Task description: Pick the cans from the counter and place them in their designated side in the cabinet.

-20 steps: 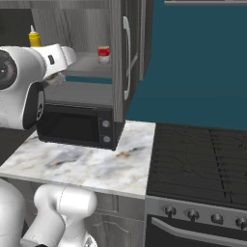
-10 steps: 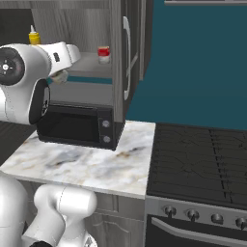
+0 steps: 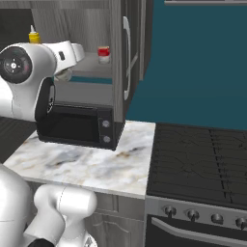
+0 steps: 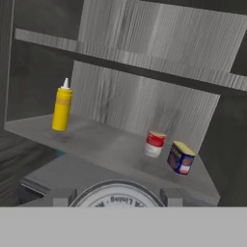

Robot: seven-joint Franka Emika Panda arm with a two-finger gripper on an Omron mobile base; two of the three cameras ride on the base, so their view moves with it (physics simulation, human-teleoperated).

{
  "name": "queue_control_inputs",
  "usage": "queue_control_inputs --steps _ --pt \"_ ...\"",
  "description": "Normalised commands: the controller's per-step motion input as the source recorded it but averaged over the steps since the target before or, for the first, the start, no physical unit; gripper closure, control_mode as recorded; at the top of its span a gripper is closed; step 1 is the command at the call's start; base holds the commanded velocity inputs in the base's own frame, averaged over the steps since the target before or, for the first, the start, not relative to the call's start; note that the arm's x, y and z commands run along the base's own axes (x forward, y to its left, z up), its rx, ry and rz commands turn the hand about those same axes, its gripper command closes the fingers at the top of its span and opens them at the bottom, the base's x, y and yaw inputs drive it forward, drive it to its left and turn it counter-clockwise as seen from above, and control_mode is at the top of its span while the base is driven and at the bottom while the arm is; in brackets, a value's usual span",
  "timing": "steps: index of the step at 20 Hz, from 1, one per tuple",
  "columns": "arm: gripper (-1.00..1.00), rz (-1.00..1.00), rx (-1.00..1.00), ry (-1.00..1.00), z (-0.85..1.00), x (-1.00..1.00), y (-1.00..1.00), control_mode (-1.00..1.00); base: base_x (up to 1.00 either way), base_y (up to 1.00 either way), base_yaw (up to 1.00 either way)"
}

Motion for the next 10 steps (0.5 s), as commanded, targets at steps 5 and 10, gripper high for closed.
queue_control_inputs --steps 5,10 --pt "1.0 -0.02 0.0 -0.01 0.0 0.21 -0.06 -1.0 0.0 0.0 0.0" --pt "1.0 -0.01 0.0 -0.01 0.0 0.21 -0.06 -1.0 0.0 0.0 0.0"
